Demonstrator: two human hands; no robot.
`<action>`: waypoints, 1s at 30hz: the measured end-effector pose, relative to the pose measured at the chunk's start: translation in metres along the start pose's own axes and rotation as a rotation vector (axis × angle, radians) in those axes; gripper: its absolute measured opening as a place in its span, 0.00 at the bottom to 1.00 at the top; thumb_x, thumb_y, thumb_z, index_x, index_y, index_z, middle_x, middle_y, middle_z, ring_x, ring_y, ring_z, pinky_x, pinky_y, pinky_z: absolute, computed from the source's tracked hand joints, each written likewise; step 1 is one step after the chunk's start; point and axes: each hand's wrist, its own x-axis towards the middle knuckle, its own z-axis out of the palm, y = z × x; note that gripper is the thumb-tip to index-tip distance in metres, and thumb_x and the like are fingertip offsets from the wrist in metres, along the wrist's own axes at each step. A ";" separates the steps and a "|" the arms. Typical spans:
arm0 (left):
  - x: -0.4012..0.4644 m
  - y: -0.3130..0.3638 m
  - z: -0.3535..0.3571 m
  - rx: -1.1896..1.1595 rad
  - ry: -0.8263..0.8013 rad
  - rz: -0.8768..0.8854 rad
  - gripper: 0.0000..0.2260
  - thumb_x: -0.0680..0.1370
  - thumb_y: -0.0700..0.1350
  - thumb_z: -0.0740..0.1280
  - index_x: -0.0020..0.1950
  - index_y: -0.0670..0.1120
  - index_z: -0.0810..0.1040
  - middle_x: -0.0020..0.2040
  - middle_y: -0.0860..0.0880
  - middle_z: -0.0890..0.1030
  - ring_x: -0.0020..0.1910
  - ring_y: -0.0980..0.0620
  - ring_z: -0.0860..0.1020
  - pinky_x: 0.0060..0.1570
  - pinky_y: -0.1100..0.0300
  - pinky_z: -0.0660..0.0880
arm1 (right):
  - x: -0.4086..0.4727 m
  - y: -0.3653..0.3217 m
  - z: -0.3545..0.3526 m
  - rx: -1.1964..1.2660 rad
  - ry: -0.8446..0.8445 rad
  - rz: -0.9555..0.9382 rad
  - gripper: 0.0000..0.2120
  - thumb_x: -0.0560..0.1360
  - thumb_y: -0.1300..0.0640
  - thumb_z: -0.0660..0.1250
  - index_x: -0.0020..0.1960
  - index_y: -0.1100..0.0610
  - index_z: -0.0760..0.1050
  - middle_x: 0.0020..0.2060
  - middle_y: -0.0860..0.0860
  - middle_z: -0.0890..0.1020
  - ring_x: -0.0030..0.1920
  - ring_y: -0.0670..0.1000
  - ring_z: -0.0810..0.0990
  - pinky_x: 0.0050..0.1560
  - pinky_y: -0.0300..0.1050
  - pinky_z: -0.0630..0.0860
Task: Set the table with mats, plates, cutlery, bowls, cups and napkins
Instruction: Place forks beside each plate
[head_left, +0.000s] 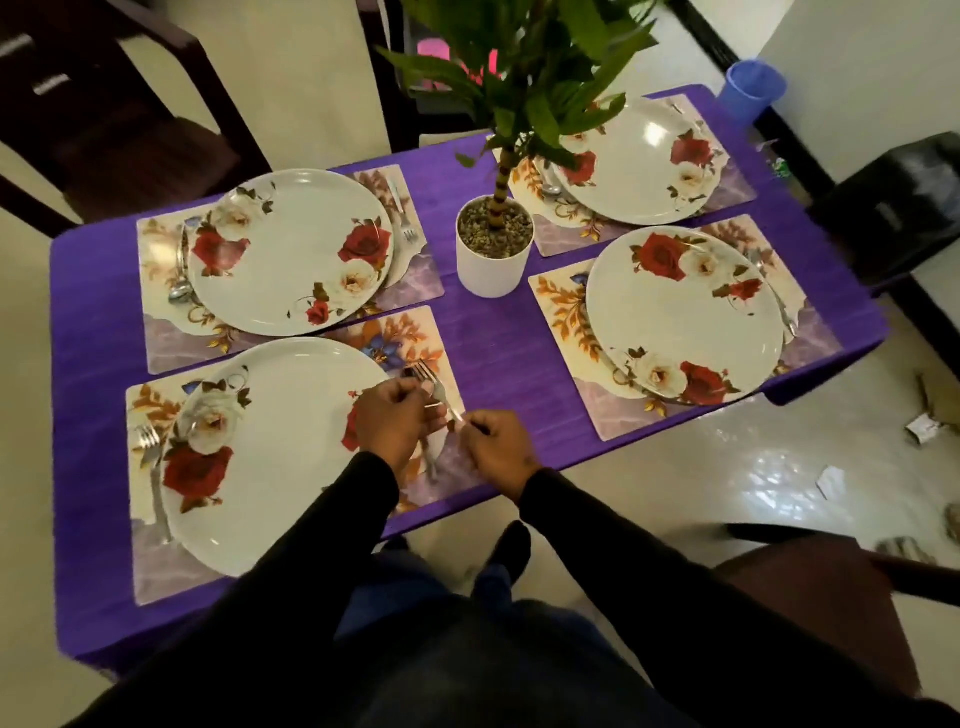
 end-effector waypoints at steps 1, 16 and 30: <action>-0.004 0.003 0.005 -0.012 -0.013 0.013 0.05 0.81 0.37 0.67 0.46 0.38 0.82 0.33 0.44 0.83 0.33 0.49 0.82 0.39 0.56 0.83 | 0.002 0.002 -0.008 0.024 -0.002 0.001 0.11 0.75 0.57 0.64 0.37 0.60 0.79 0.26 0.47 0.73 0.30 0.48 0.72 0.33 0.49 0.71; 0.014 0.005 0.118 0.007 -0.175 0.007 0.03 0.78 0.39 0.73 0.47 0.39 0.83 0.35 0.45 0.84 0.31 0.53 0.81 0.33 0.62 0.80 | 0.012 0.013 -0.123 -0.146 0.054 0.001 0.11 0.79 0.57 0.67 0.40 0.57 0.81 0.31 0.51 0.83 0.30 0.45 0.80 0.36 0.40 0.78; 0.050 -0.003 0.226 0.344 -0.100 -0.106 0.07 0.77 0.38 0.74 0.47 0.34 0.81 0.40 0.38 0.84 0.29 0.52 0.81 0.32 0.59 0.82 | 0.071 0.055 -0.218 -0.671 -0.263 0.104 0.17 0.78 0.48 0.66 0.35 0.55 0.70 0.33 0.50 0.73 0.36 0.52 0.73 0.32 0.39 0.64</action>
